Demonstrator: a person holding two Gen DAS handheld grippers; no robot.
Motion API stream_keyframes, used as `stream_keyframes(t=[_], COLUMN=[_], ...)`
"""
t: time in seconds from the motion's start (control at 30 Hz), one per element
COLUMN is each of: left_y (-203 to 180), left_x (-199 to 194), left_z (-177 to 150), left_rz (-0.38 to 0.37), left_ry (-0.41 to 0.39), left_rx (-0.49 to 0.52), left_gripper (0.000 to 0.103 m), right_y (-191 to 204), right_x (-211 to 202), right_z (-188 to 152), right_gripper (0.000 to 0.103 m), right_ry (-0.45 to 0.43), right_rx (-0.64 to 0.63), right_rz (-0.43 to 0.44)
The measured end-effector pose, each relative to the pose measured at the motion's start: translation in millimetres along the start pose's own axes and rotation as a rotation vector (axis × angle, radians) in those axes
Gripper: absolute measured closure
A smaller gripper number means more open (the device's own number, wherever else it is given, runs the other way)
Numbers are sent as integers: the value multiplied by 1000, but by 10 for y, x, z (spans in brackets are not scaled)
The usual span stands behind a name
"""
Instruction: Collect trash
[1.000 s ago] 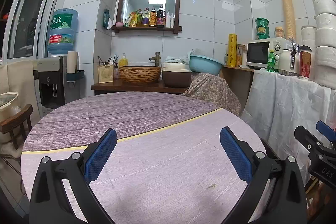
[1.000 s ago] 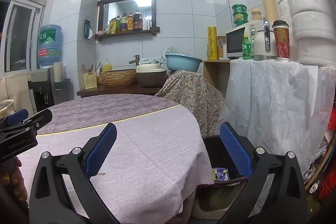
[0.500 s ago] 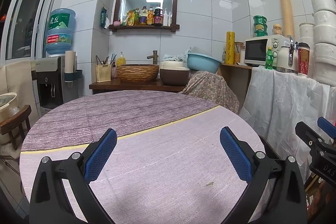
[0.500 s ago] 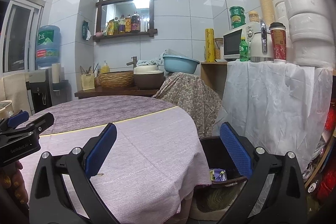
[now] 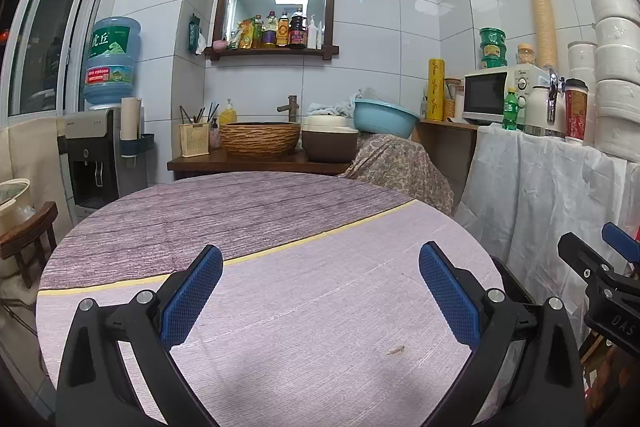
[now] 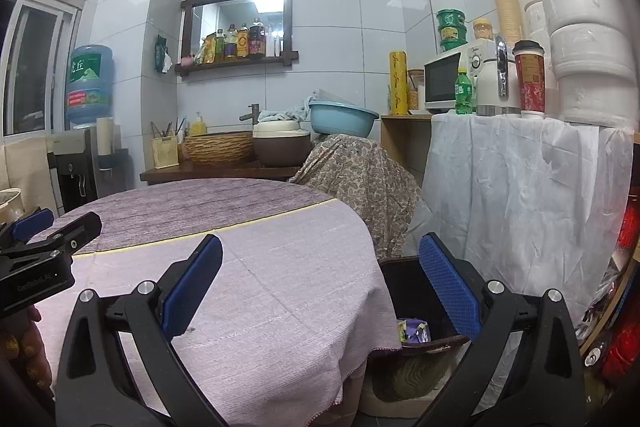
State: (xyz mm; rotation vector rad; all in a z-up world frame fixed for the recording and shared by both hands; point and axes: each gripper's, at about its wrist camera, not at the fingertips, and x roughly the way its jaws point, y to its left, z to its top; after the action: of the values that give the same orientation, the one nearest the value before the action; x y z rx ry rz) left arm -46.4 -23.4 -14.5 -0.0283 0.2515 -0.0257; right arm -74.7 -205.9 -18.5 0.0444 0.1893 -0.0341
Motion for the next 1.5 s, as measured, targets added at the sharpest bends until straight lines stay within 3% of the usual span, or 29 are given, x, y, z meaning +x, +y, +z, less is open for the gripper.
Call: stream_keyframes(t=[0.7,1.5], left_y=[-101,-143], left_x=[-6,74], left_z=[8,-13], left_rz=[-19,-29], left_ry=[-11,41], left_rx=[43,48], left_gripper=[5,5], right_y=[-45,-33], right_x=[45,52], right_z=[-12,-17], right_gripper=[6,6], right_ry=[16,22], right_rx=[4,10], right_rz=[-9,-18])
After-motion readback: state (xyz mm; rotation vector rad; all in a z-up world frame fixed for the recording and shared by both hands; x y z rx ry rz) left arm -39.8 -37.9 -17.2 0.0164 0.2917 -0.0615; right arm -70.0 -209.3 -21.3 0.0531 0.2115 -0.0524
